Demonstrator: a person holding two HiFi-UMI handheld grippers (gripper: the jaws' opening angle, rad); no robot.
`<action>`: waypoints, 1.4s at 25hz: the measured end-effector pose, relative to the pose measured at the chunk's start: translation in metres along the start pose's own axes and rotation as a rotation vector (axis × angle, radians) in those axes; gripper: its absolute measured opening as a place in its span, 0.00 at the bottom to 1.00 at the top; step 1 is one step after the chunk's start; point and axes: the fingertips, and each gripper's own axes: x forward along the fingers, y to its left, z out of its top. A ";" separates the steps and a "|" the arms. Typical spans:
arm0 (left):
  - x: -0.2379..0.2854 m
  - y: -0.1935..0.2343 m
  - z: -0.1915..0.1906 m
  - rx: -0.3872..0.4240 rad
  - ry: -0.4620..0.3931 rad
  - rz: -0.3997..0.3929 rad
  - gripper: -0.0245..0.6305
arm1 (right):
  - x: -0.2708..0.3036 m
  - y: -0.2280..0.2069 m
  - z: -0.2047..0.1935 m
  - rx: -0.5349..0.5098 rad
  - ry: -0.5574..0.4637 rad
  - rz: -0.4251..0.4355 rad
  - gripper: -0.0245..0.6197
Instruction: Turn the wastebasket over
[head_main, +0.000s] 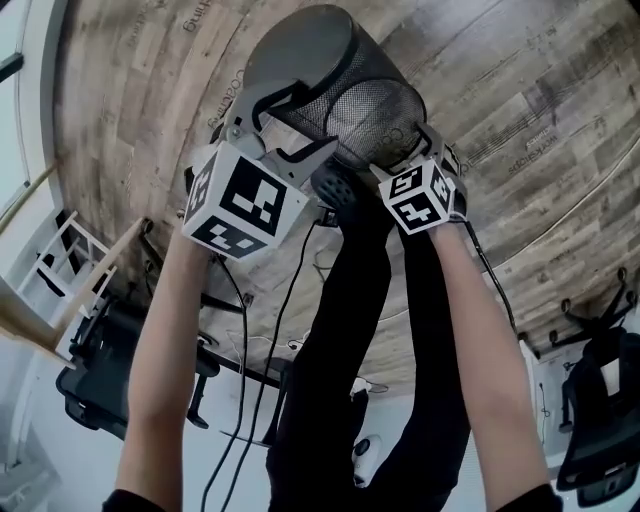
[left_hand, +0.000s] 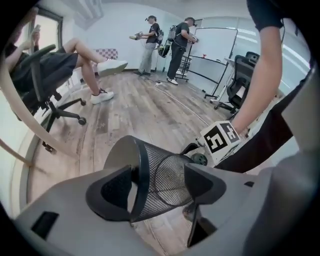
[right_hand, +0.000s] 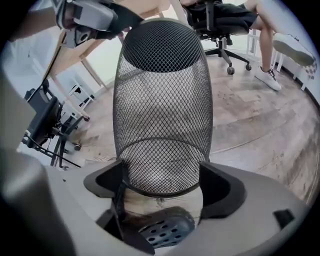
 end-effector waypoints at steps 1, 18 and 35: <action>-0.001 -0.002 0.002 0.006 -0.009 0.018 0.57 | 0.003 -0.003 0.002 -0.014 0.006 -0.002 0.77; 0.013 -0.024 0.011 0.131 -0.065 0.190 0.32 | -0.083 -0.067 0.044 0.253 -0.290 -0.014 0.76; 0.024 -0.080 0.009 0.134 -0.106 0.144 0.28 | -0.090 -0.041 0.139 0.520 -0.394 0.191 0.76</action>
